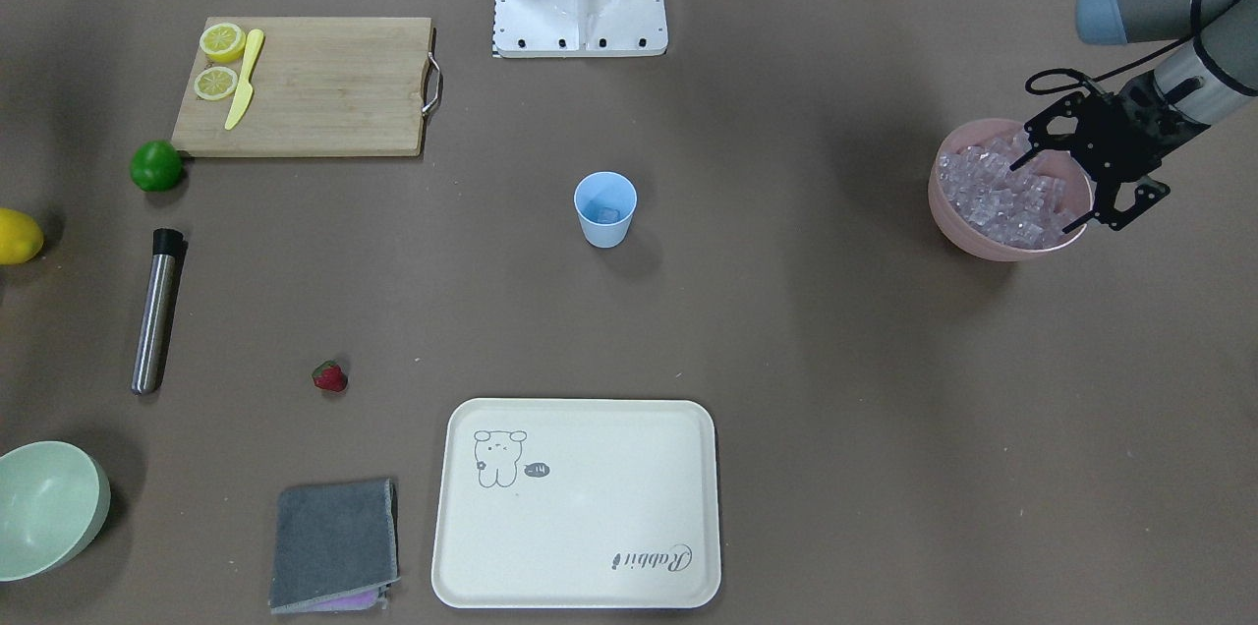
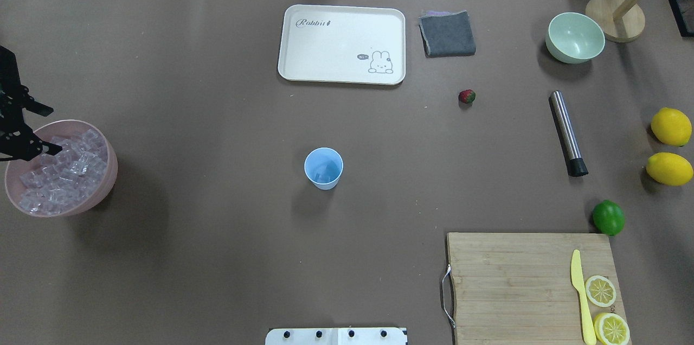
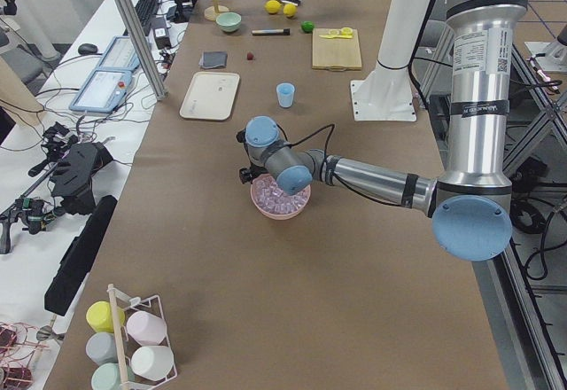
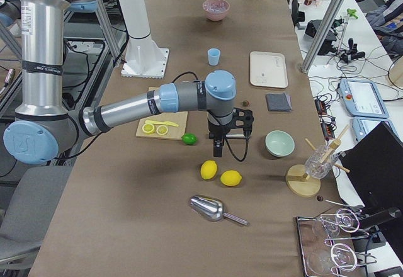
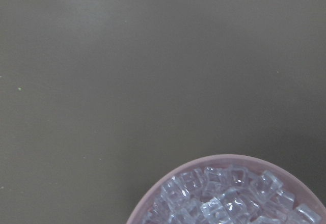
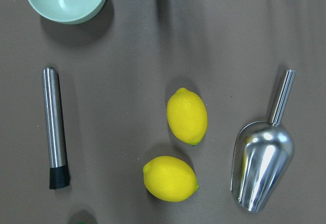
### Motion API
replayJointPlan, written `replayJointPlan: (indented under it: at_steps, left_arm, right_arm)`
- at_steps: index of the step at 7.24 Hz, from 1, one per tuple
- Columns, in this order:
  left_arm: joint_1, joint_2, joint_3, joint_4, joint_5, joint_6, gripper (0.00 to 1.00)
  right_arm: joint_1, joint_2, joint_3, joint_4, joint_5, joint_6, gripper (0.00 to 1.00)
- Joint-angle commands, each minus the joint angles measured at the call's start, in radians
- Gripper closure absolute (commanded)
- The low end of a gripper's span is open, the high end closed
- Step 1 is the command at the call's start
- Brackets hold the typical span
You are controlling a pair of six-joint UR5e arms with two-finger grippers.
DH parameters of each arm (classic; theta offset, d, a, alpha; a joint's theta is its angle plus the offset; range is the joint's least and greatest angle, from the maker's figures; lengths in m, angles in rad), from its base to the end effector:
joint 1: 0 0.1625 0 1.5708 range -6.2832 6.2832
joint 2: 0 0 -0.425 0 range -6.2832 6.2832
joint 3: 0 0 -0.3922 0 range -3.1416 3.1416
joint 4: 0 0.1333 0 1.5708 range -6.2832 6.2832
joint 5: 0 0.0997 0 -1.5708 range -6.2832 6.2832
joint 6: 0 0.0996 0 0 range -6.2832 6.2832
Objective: Mash ice and strawberries in cup
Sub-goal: 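Lower the left gripper into the bowl and grasp another ice cube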
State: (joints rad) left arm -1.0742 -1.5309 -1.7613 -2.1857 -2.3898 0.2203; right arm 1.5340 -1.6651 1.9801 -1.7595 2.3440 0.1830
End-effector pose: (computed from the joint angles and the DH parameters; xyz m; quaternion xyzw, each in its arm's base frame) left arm 0.1801 -0.4595 0.5083 0.2885 0.4130 0.4378 0.7447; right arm 0.0475 -0.4428 0.5223 0.0168 -0.3804 0.0438 0.9236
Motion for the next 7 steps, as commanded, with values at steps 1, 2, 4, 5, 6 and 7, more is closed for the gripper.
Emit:
replayJointPlan:
  at_steps: [1, 2, 4, 5, 6, 7]
  left_arm:
    - [0.061, 0.012, 0.002, 0.0, 0.039, 0.002, 0.03]
    - [0.066, 0.011, 0.003, 0.0, 0.044, 0.004, 0.03]
    - [0.107, 0.002, 0.014, 0.004, 0.108, 0.002, 0.03]
    - [0.118, 0.0, 0.017, 0.004, 0.124, 0.002, 0.03]
    - [0.12, 0.002, 0.016, 0.004, 0.124, 0.002, 0.03]
    - [0.126, 0.003, 0.016, 0.004, 0.126, 0.002, 0.03]
  right_arm:
    - [0.0, -0.004, 0.0, 0.003, -0.002, 0.0, 0.0]
    - [0.0, -0.004, -0.001, 0.003, -0.003, 0.0, 0.0]
    - [0.0, -0.002, -0.01, 0.003, -0.005, 0.0, 0.0]
    - [0.0, -0.002, -0.012, 0.003, -0.005, 0.0, 0.0]
    - [0.0, -0.002, -0.012, 0.003, -0.005, 0.001, 0.0]
    - [0.0, -0.002, -0.012, 0.003, -0.005, 0.0, 0.0]
